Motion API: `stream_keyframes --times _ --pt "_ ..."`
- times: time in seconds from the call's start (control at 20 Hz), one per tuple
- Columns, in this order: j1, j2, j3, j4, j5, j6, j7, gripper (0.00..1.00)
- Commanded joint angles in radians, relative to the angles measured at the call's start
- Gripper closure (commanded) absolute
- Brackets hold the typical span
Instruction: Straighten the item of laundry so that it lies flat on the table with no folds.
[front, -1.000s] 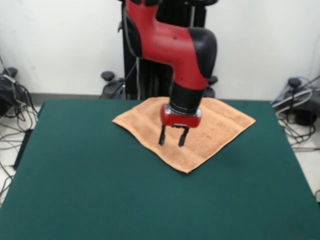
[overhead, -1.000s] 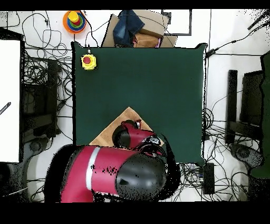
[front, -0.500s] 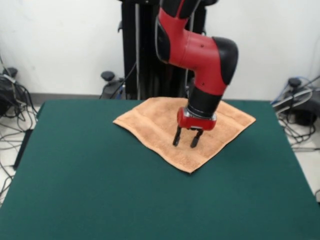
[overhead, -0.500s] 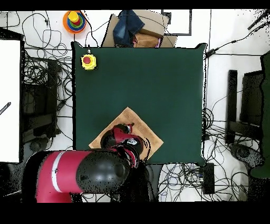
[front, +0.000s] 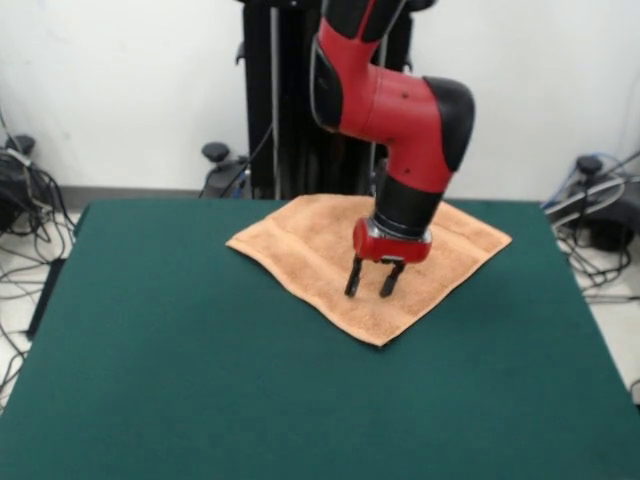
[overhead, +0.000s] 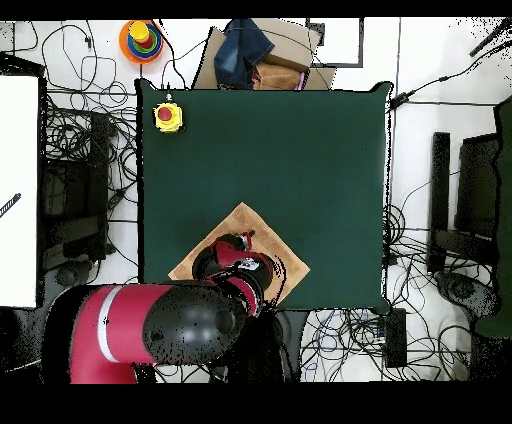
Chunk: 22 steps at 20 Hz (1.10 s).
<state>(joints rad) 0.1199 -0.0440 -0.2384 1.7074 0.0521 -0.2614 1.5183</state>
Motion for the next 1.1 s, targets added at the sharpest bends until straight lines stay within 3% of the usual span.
stream_keyframes --times 0.05,0.45,0.8,0.95,1.1 --pt "-0.097 0.317 0.125 -0.414 -0.073 -0.111 0.085 0.00" --pt "-0.193 0.309 0.204 -0.427 -0.154 -0.134 0.195 0.00" --pt "-0.277 0.317 0.277 -0.495 -0.287 -0.086 0.155 0.00" --pt "-0.291 0.295 0.279 -0.496 -0.323 0.006 0.112 0.00" --pt "-0.306 0.307 0.283 -0.524 -0.354 0.004 0.109 0.00"
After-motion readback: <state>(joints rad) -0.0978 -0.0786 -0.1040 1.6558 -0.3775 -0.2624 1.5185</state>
